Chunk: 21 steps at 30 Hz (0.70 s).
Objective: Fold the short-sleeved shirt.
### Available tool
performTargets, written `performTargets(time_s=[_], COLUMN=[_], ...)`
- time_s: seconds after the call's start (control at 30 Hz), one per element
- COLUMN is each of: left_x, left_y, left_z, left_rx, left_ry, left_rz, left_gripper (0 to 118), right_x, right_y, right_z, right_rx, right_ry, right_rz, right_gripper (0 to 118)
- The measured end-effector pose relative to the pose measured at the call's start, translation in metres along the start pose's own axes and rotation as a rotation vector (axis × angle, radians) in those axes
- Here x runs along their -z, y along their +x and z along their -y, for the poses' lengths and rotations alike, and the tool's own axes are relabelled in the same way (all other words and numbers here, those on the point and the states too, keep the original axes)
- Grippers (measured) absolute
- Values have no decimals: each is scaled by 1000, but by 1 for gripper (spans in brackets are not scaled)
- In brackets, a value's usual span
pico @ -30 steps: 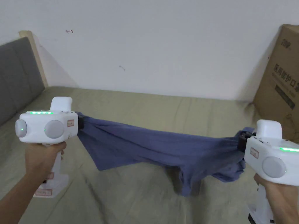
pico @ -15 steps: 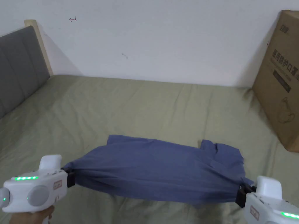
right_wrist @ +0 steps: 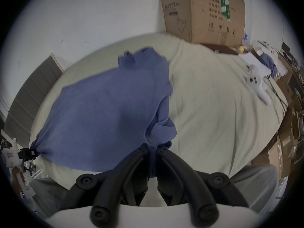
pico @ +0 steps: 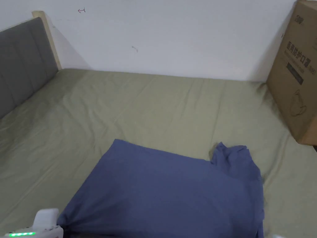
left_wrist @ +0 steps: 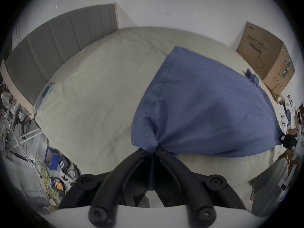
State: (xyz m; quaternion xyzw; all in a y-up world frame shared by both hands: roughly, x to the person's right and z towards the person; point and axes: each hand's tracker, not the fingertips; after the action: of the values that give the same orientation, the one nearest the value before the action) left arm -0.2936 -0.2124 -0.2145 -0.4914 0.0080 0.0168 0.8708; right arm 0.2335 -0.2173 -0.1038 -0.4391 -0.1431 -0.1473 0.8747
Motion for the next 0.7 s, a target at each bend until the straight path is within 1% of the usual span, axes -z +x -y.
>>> performTargets(time_s=[0.07, 0.1, 0.2, 0.27, 0.3, 0.33, 0.37, 0.4, 0.43, 0.5, 0.6, 0.7], left_x=[9, 12, 14, 13, 10, 5, -1, -10, -18, -41, -76, -107], left_y=[-2, -2, -3, -3, -4, -4, -2, 0, 2, 14, 36, 60], left_z=[7, 10, 8, 5, 2, -1, -7, -12, -18, -36, -64, -88], left_rx=[-22, -27, -75, -87, -89, -101, -118, -126, -113, -83, -1, 27], left_ry=[-34, -30, -43, -64, -68, -75, -68, -44, -22, 76, 205, 365], left_rz=[2, 8, 12, 12, 19, 37, 67, 103, 114, 158, 171, 195], left_gripper=[5, 5, 5, 8, 17, 33, 54, 69, 73, 77, 78, 78], right_x=[9, 13, 16, 11, 8, 3, -5, -12, -19, -39, -74, -106], right_y=[2, 2, -1, -3, -4, -7, -9, -12, -15, -23, -40, -53], right_z=[10, 13, 12, 5, 2, -3, -9, -19, -27, -49, -82, -110], right_rx=[5, -5, -11, -13, -14, -28, -55, -77, -86, -100, -121, -153], right_ry=[-39, -74, -73, -75, -78, -76, -50, -7, 21, 119, 279, 442], right_rz=[0, 11, 8, 12, 12, 11, 8, -1, -11, -36, -48, -54], right_gripper=[7, 7, 8, 8, 17, 33, 55, 85, 94, 95, 95, 95])
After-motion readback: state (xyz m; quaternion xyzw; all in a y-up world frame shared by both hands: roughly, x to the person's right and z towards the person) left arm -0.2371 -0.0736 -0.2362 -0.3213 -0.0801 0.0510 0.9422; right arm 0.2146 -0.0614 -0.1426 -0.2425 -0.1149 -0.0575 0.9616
